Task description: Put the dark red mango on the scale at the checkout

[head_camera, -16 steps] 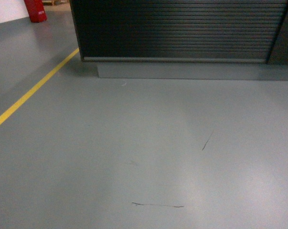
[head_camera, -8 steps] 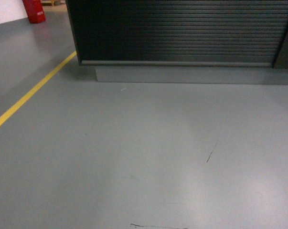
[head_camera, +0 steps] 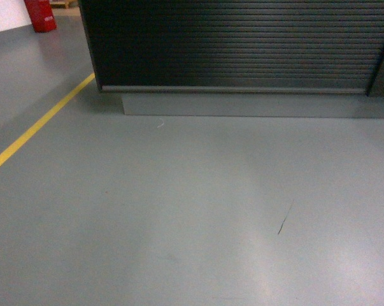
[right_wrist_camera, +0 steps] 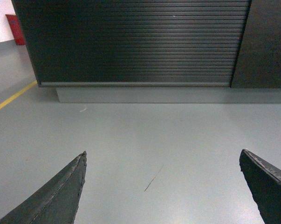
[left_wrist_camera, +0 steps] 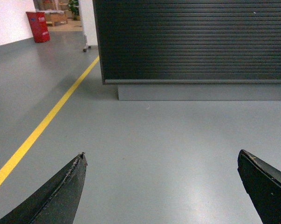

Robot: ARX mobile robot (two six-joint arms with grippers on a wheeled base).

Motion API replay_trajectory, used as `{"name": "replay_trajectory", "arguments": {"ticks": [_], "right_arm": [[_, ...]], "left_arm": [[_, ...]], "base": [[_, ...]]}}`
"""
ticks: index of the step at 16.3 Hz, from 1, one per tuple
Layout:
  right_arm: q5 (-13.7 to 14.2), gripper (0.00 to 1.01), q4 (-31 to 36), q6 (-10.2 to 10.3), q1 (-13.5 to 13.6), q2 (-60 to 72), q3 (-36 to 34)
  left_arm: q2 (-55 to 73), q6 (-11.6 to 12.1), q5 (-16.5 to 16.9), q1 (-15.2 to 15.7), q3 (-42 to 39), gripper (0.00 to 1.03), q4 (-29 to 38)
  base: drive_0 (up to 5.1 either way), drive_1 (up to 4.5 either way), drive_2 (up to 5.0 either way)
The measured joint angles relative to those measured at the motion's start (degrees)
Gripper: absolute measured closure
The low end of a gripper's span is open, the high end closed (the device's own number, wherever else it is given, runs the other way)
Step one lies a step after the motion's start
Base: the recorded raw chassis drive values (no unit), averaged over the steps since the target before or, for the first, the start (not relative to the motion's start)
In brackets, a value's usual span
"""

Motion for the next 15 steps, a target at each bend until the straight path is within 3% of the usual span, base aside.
{"name": "replay_trajectory", "arguments": {"ticks": [15], "right_arm": [[0.0,0.03,0.0,0.0,0.0,0.0,0.0]], "left_arm": [[0.0,0.02,0.0,0.0,0.0,0.05,-0.02]], "base": [[0.0,2.17,-2.1]]}}
